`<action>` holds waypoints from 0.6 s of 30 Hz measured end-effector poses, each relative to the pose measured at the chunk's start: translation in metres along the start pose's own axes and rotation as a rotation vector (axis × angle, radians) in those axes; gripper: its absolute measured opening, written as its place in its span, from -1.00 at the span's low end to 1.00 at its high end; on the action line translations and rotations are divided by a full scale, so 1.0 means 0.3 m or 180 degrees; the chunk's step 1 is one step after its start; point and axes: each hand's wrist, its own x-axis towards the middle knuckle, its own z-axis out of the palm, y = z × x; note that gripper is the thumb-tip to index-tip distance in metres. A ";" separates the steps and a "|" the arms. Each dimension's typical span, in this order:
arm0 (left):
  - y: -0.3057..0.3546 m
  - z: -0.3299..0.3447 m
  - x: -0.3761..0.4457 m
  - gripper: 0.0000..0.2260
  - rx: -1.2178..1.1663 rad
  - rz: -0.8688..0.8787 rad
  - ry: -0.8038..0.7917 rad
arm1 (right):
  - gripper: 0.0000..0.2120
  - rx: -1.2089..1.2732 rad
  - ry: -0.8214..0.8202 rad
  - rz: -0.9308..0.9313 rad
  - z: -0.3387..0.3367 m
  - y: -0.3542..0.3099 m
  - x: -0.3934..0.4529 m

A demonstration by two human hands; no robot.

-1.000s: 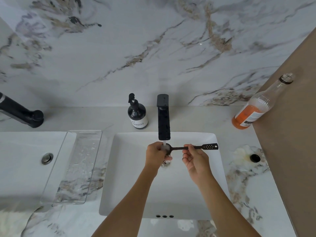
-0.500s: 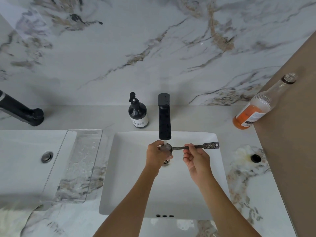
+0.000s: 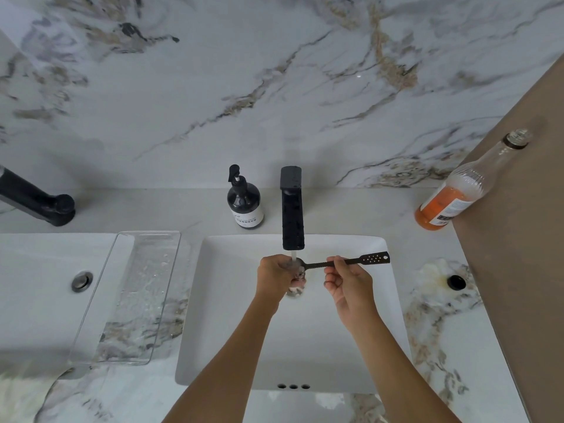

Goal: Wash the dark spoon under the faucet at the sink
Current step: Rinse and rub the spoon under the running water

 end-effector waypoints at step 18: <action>0.007 0.004 0.036 -0.83 0.0313 0.0189 0.0064 | -0.84 0.0187 0.0029 0.0035 0.012 -0.009 0.023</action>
